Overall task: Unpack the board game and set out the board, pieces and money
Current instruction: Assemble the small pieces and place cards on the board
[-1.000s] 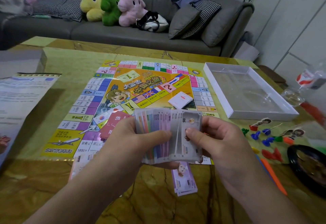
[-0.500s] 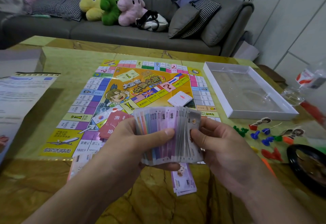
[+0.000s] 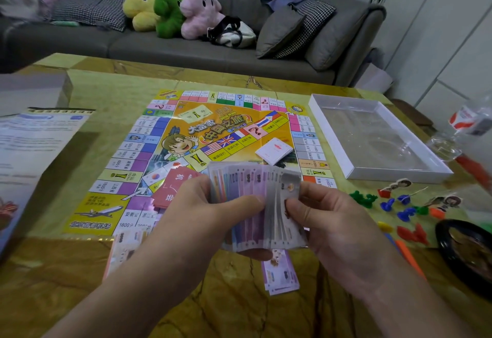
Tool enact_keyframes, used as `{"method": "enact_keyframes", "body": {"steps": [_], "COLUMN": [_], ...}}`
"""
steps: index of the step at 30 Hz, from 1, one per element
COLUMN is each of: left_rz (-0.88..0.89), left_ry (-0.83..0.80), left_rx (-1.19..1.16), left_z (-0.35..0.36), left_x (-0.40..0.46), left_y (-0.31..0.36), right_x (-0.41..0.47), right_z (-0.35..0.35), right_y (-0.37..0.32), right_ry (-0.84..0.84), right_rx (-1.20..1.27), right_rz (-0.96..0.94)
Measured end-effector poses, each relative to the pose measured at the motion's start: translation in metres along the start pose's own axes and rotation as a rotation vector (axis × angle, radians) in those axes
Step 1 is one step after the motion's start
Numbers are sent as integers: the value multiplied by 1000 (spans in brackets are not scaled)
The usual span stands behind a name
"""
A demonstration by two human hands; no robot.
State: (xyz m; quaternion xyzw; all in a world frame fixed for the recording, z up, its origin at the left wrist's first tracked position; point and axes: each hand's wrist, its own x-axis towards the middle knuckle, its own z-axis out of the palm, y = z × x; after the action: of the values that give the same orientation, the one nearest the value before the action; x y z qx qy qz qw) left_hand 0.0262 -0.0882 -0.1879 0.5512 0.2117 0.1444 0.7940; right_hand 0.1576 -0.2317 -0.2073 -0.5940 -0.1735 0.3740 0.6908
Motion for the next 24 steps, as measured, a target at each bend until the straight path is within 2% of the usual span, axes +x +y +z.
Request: {"method": "enact_keyframes", "body": {"steps": [12,20,24], "left_rz": [-52,-38,-33], "left_ry": [-145,-148,-139], "left_rx": [-95,-112,-117], "left_z": [1,3,4], "left_x": [-2,-3,-3], "left_y": [-1,-1,-1], "right_x": [-4,-2,-3], "right_z": [1,-3,-2], "right_y": [-7,-5,-5], "right_ry": [-96,-168,-137], "right_rx": [134,166,169], "right_rz": [3,25,34]}}
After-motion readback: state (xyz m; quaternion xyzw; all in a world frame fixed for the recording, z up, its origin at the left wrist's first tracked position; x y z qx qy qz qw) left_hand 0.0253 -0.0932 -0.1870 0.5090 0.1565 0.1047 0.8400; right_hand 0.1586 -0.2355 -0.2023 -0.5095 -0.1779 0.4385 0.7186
